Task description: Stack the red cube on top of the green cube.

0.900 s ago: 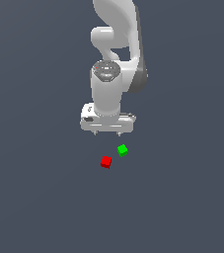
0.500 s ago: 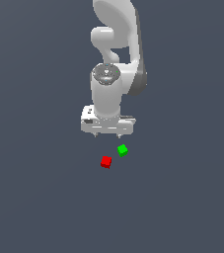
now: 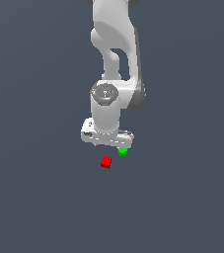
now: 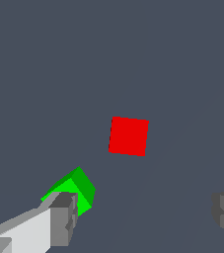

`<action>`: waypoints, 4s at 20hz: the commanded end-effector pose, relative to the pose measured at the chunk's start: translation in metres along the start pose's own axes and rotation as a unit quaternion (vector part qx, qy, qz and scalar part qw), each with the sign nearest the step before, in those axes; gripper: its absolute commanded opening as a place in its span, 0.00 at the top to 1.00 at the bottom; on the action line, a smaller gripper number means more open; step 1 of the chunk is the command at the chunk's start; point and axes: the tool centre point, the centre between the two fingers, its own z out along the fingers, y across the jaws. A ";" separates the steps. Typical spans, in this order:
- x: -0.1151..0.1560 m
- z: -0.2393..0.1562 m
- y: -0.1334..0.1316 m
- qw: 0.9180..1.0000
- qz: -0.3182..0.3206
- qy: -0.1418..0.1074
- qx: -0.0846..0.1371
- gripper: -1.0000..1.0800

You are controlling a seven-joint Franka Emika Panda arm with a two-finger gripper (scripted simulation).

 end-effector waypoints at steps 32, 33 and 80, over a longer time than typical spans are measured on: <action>0.036 0.092 -0.001 0.998 0.058 0.007 0.007 0.04; 0.036 0.092 -0.002 0.998 0.058 0.007 0.007 0.04; 0.016 0.006 -0.016 0.998 0.058 0.007 0.007 1.00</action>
